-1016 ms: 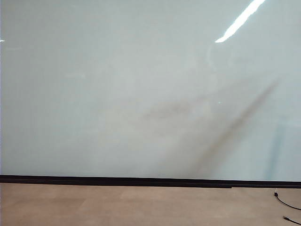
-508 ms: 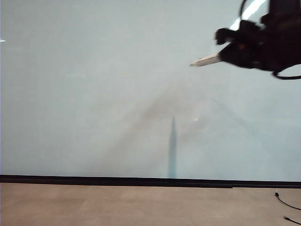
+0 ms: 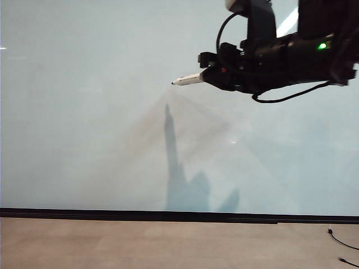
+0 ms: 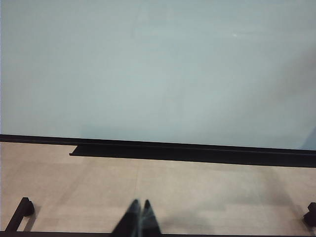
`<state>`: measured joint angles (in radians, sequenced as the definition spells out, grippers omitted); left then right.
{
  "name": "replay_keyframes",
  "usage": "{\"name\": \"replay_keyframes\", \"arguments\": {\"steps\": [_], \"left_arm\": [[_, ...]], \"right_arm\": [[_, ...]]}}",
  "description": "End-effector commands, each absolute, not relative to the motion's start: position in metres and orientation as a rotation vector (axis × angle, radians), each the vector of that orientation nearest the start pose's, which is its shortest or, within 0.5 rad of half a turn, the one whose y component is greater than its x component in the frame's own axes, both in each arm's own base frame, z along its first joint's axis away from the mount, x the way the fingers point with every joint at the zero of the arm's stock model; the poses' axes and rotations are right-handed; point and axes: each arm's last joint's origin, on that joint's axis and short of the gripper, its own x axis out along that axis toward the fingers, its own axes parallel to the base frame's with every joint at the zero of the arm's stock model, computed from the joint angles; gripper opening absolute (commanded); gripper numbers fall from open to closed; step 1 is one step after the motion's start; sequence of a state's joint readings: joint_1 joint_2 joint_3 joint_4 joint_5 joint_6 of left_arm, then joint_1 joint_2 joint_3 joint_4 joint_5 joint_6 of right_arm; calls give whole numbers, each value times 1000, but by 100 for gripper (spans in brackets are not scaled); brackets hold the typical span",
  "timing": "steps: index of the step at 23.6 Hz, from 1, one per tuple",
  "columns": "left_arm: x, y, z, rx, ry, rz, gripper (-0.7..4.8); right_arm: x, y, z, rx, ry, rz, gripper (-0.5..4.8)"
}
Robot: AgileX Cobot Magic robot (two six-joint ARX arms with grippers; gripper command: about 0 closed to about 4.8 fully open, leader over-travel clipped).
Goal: Pick up the pen on the shelf to the right of the whiteboard and write the letter Z.
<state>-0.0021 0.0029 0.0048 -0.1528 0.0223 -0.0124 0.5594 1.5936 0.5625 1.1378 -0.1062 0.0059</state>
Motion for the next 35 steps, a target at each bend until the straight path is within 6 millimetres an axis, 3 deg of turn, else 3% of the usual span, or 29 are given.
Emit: {"name": "replay_keyframes", "arguments": {"steps": [1, 7, 17, 35], "left_arm": [[97, -1, 152, -9, 138, -24, -4], [97, -1, 152, -9, 138, -24, -4], [97, -1, 152, -9, 138, -24, -4], [97, -1, 152, -9, 138, -24, -4]], "right_arm": [[261, 168, 207, 36, -147, 687, -6], [269, 173, 216, 43, -173, 687, -6], [270, 172, 215, 62, -147, 623, -6], [263, 165, 216, 67, -151, 561, -6]]}}
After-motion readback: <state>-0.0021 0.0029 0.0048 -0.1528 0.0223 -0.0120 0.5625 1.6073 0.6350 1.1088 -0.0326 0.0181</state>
